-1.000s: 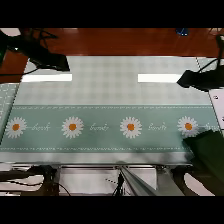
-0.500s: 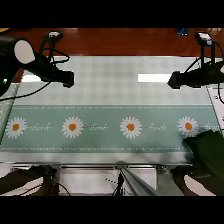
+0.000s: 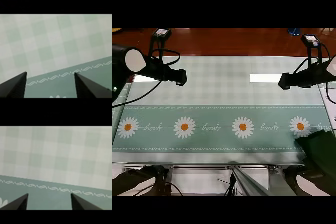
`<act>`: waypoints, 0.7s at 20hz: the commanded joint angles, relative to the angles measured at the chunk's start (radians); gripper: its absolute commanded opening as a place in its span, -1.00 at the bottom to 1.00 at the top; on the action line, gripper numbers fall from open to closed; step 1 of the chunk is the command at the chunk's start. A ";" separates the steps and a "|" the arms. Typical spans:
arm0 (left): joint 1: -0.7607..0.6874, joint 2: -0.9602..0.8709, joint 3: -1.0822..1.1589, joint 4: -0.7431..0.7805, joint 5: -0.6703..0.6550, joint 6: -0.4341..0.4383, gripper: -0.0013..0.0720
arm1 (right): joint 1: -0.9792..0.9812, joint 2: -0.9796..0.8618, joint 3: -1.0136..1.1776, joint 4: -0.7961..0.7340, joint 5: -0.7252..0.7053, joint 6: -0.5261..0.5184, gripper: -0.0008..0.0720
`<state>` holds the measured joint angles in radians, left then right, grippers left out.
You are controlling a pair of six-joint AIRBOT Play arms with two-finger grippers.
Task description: Fold the shirts.
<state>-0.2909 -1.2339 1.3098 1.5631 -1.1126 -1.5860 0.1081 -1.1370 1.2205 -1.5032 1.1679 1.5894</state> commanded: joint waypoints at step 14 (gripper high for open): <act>0.000 -0.005 -0.002 0.000 0.013 -0.001 1.00 | 0.001 -0.002 0.001 0.001 -0.001 -0.001 0.69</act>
<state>-0.2913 -1.2385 1.3079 1.5635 -1.0996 -1.5875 0.1081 -1.1385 1.2205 -1.5024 1.1671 1.5883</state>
